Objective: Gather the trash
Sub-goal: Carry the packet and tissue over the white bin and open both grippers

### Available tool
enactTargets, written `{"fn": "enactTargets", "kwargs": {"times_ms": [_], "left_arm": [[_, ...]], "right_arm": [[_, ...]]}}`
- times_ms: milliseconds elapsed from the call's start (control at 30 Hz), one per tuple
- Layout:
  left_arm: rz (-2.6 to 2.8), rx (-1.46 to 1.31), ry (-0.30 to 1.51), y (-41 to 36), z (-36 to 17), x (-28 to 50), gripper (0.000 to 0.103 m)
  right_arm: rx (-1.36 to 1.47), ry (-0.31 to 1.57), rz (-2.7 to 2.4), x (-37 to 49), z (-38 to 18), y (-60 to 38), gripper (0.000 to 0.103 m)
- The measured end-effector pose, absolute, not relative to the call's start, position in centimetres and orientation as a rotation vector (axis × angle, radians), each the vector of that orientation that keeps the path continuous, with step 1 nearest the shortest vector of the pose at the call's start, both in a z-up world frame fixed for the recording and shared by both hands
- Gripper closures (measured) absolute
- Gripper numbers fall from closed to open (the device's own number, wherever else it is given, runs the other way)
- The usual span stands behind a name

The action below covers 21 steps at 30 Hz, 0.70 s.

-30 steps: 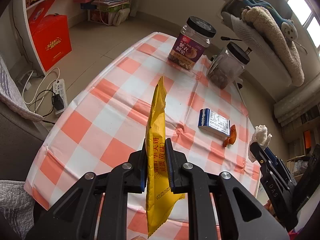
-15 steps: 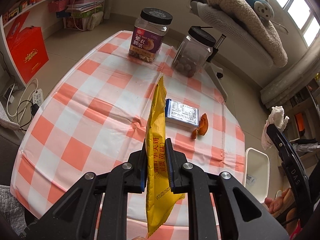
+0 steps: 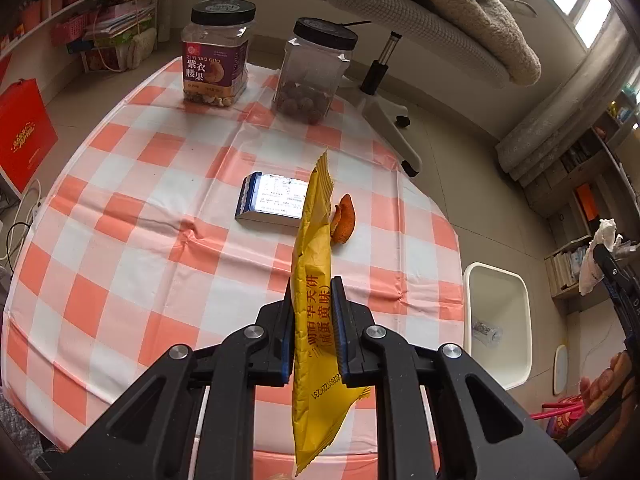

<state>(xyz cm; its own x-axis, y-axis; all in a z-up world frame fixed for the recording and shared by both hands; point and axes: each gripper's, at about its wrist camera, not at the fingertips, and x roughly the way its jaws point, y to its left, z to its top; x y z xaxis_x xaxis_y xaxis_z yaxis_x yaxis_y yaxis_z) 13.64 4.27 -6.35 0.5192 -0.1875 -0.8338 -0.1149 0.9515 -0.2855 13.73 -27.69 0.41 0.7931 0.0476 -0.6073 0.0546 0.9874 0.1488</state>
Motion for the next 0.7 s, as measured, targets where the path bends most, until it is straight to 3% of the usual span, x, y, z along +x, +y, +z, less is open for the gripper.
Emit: {"fn": "enactTargets", "kwargs": {"times_ms": [200, 333, 533, 700], "left_arm": [[-0.104, -0.292, 1.048, 0.7, -6.9, 14.0, 0.087], [-0.157, -0.250, 1.044, -2.3, -6.7, 14.0, 0.087], [-0.275, -0.208, 1.055, -8.4, -6.1, 14.2, 0.087], [-0.368, -0.189, 1.085, -14.2, -6.2, 14.8, 0.086]], "right_arm": [[0.198, 0.697, -0.087, 12.4, -0.4, -32.7, 0.062], [0.229, 0.690, -0.166, 11.5, -0.9, -35.8, 0.042], [0.333, 0.641, -0.246, 9.9, -0.3, -40.1, 0.028], [0.386, 0.582, -0.281, 9.0, 0.9, -42.0, 0.022]]}}
